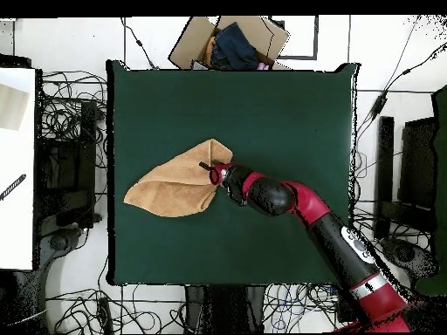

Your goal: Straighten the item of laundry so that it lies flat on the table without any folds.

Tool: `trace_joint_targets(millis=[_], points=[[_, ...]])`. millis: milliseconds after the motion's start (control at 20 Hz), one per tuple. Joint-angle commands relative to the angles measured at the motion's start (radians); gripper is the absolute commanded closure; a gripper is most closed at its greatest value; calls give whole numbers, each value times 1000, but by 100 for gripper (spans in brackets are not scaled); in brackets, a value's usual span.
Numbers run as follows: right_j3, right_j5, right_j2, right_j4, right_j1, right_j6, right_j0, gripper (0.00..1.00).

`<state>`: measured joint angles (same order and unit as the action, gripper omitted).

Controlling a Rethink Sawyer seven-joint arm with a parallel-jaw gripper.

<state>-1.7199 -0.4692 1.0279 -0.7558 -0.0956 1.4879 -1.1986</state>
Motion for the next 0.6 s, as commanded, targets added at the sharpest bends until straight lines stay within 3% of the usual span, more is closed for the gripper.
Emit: trace_joint_targets(millis=[50, 600], points=[[106, 80, -67, -122, 32, -122, 83, 0], [90, 156, -98, -167, 66, -35, 129, 0]])
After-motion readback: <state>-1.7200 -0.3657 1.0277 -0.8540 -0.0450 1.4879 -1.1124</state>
